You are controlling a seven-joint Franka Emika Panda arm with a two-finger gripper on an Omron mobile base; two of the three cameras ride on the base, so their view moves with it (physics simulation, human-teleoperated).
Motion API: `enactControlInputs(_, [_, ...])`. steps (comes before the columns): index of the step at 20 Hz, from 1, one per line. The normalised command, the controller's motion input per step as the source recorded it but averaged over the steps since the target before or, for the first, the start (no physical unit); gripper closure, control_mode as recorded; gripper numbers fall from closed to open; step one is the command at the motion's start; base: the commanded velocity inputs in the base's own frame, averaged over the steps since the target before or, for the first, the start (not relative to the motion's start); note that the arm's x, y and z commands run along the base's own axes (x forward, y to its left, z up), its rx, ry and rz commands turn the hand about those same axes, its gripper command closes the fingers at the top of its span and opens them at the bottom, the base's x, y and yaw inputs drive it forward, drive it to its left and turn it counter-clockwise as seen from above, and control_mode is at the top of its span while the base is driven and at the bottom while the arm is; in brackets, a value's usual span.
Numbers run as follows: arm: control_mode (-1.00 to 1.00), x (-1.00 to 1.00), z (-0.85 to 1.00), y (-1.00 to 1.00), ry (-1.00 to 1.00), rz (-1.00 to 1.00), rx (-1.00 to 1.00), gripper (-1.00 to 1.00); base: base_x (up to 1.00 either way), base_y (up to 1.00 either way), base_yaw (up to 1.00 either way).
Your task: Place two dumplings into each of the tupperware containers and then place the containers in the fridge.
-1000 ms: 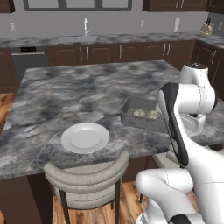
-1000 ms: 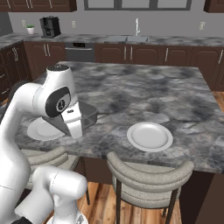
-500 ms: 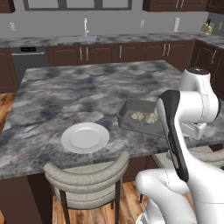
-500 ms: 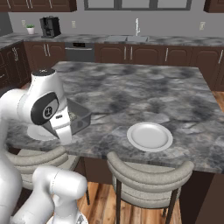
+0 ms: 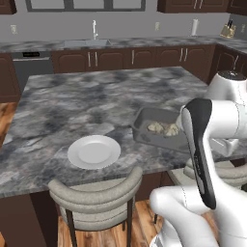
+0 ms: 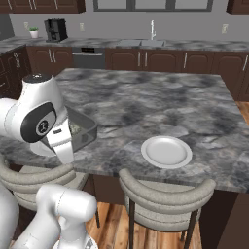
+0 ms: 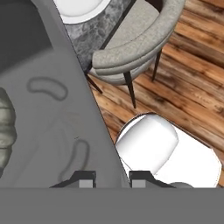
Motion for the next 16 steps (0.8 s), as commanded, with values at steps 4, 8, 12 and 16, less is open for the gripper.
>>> enactControlInputs(4, [1.0,-0.03,0.04,0.0,-0.02,0.0,0.0,1.0,-0.04,0.0,0.0])
enactControlInputs(8, [1.0,0.0,0.0,0.0,0.0,0.0,0.0,1.0,-0.91,-0.36,-0.2])
enactControlInputs(12, [1.0,0.0,0.0,0.0,0.0,0.0,0.0,1.0,-0.9,-0.24,-0.61])
enactControlInputs(16, [1.0,0.0,0.0,0.0,0.0,0.0,0.0,1.0,-0.37,0.0,-0.82])
